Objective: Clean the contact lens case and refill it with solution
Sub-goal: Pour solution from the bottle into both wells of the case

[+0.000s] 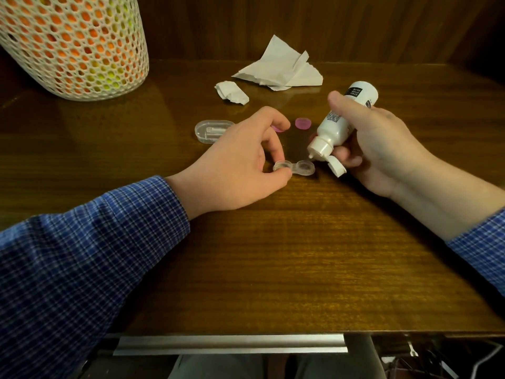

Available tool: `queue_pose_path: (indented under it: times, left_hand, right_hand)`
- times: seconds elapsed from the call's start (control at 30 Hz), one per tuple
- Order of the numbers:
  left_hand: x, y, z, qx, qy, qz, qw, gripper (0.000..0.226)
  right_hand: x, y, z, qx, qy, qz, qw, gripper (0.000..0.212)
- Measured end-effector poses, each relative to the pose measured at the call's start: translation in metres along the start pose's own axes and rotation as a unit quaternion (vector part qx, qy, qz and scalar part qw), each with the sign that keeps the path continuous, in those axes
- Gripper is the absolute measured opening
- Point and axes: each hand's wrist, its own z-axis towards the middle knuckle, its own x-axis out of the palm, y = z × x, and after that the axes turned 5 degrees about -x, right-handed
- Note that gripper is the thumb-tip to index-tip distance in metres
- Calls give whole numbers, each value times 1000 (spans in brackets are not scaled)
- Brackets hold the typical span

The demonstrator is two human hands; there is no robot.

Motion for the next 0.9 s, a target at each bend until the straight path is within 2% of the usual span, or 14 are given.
queue_pose_path:
  times: [0.13,0.33,0.63,0.9]
  left_hand:
    - [-1,0,1,-10,2,-10,1000,60]
    - [-1,0,1,-6,1,-9,1000,60]
    - [-1,-1,-1,-3,2,-5,1000,64]
    - [-1,-1,-2,-6,6,-3,1000,65]
  right_hand:
    - [-2,2,2,32,-24,36,999,37]
    - [-1,1,3,34,-22,38,998,39]
    - [0,-2,0,-24,15,-20,999,25]
    - [0,-5,0,-37,40,-20,998,22]
